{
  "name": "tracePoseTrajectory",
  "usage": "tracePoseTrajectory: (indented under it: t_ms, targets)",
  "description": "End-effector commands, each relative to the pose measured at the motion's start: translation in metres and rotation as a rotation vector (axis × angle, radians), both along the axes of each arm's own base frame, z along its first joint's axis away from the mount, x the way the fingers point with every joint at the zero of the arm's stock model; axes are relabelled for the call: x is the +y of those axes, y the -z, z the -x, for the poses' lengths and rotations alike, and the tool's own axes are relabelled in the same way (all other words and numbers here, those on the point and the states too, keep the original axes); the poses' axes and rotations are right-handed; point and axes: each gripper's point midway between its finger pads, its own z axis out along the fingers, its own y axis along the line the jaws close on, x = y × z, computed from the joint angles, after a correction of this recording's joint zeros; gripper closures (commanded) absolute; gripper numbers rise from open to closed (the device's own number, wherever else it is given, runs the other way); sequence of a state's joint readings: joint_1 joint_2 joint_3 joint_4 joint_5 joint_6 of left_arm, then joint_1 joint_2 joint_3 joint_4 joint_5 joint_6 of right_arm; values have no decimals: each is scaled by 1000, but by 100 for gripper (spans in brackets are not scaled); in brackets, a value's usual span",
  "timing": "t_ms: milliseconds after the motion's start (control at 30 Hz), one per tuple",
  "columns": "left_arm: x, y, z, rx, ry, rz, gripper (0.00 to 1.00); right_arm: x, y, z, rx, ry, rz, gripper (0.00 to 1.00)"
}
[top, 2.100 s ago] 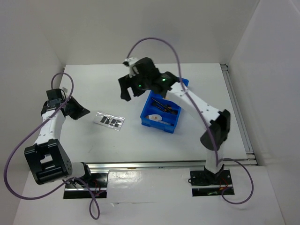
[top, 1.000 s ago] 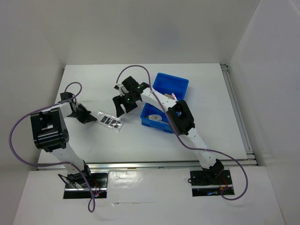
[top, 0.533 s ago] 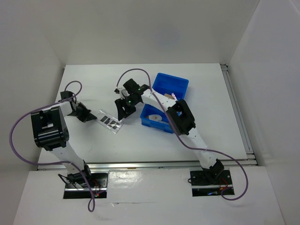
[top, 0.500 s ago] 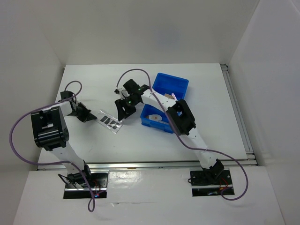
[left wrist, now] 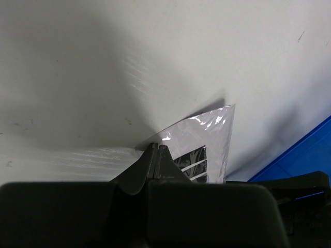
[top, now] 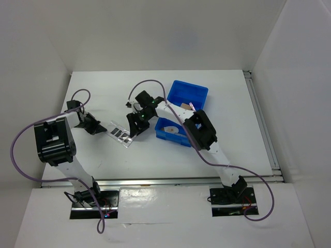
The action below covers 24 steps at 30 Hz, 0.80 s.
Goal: Organize the makeup
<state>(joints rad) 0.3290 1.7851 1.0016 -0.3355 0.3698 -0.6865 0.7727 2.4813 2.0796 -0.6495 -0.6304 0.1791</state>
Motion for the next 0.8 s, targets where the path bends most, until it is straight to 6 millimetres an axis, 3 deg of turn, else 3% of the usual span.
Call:
tracePoseTrajectory:
  t_ms: [0, 167, 400, 533, 700, 767]
  targets:
    - [5, 11, 3, 27, -5, -32, 100, 3, 12, 1, -12, 9, 26, 43]
    - [5, 14, 4, 36, -5, -29, 100, 10, 14, -6, -13, 15, 19, 51]
    - [5, 17, 7, 49, -8, -34, 100, 8, 14, -10, -31, 29, 35, 79]
    - [6, 14, 7, 38, 0, -41, 100, 9, 0, -15, -67, 42, 28, 98]
    - [7, 2, 2, -10, 13, -53, 100, 9, -25, -29, -152, 98, 59, 100]
    - [8, -5, -2, -26, 21, -62, 98, 6, -52, -38, -214, 130, 52, 100]
